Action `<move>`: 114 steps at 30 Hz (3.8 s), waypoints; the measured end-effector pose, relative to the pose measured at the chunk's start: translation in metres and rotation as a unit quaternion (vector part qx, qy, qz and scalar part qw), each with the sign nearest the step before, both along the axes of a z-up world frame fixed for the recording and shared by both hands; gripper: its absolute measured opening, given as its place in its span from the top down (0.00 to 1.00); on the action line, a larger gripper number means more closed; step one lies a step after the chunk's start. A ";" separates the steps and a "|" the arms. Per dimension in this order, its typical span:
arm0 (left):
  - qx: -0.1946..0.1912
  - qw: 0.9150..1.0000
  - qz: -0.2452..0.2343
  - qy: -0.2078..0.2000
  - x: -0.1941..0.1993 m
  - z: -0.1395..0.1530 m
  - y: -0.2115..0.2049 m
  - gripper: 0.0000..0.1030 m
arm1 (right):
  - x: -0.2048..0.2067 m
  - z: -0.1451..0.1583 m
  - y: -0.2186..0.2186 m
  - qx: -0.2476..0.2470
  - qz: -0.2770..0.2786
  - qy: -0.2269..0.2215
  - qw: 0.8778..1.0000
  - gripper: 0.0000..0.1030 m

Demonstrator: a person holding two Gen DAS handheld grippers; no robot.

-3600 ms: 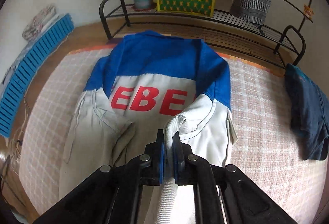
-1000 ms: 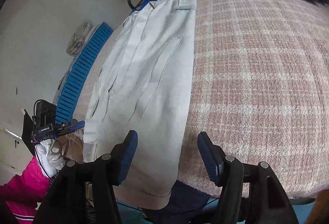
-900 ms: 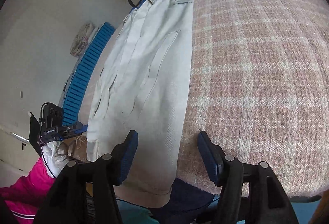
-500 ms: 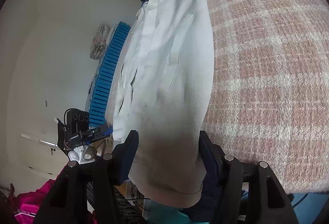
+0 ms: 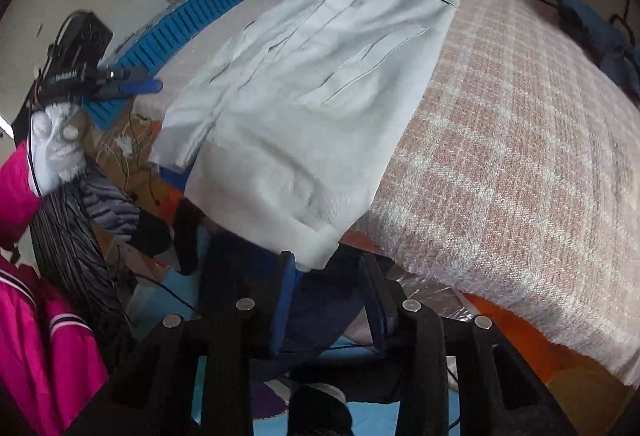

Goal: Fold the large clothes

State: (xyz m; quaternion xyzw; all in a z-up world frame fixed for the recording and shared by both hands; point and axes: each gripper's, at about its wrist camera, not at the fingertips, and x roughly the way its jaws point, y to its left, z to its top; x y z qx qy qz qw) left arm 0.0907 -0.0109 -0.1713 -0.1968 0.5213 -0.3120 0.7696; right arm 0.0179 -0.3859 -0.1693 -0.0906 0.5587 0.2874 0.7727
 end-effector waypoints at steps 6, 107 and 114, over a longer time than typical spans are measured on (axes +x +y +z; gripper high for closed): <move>-0.001 0.998 -0.056 0.008 0.028 0.003 -0.059 0.48 | -0.004 -0.014 0.003 -0.021 0.010 -0.048 0.999 0.67; -0.093 0.986 0.108 0.084 0.161 -0.015 0.039 1.00 | 0.191 0.021 -0.017 0.353 -0.290 0.100 0.884 0.99; -0.053 0.992 0.085 0.077 0.167 -0.015 0.055 1.00 | 0.212 -0.005 -0.018 0.347 -0.285 0.141 0.883 0.99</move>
